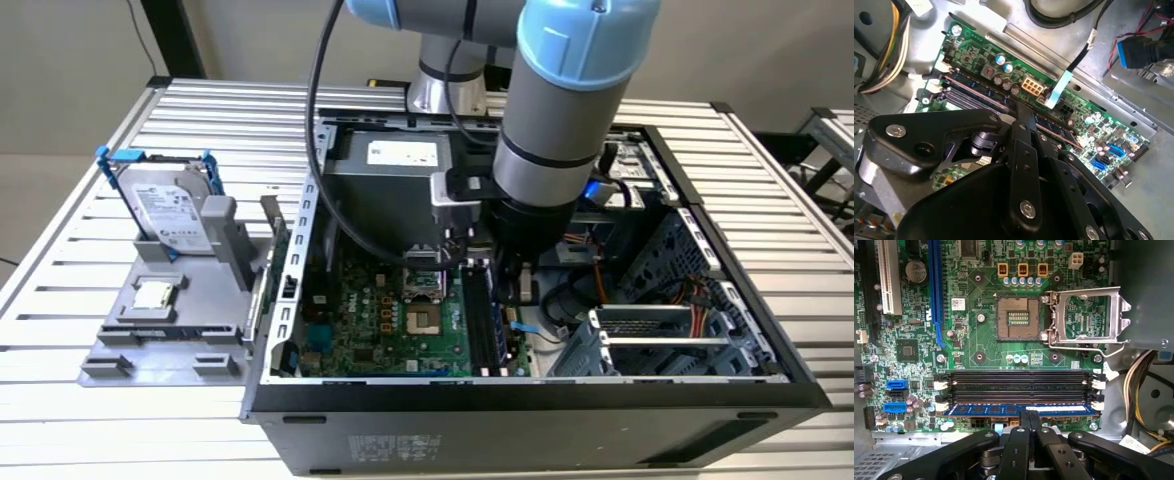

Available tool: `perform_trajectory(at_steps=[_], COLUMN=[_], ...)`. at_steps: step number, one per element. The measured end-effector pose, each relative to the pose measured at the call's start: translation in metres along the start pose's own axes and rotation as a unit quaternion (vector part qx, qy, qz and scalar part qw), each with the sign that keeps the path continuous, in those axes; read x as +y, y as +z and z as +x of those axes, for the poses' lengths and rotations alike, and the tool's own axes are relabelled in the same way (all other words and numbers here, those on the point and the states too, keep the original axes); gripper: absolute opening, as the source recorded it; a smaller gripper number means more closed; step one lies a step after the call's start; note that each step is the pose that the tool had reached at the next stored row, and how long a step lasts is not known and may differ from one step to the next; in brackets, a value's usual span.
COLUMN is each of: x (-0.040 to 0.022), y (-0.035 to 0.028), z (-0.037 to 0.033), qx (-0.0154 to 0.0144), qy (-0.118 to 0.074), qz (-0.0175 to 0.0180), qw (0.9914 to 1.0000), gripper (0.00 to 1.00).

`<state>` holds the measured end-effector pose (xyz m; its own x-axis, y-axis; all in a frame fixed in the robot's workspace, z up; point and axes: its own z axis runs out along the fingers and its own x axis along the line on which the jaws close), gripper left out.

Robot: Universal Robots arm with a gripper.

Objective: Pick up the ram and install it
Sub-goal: 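Press down the ram until it locks into place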

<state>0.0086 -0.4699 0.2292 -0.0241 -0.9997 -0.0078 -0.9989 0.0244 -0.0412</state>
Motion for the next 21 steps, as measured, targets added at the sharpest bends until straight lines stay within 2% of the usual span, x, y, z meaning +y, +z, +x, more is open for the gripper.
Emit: perform_trajectory(at_steps=[7,9,11,13,21], x=[0.0003,0.0003,-0.0001,-0.0004,-0.0019], y=[0.0120,0.0118,0.0052,-0.0049,-0.0413], z=[0.0041,0.0040,0.0035,0.0039,0.0036], qx=[0.0003,0.0007,-0.0015,-0.0004,-0.0005], qy=[0.000,0.000,0.000,0.000,0.000], qz=[-0.0002,-0.0004,0.0003,-0.0001,-0.0001], qw=[1.00000,1.00000,1.00000,1.00000,1.00000], gripper=[0.00,0.00,0.00,0.00,0.00])
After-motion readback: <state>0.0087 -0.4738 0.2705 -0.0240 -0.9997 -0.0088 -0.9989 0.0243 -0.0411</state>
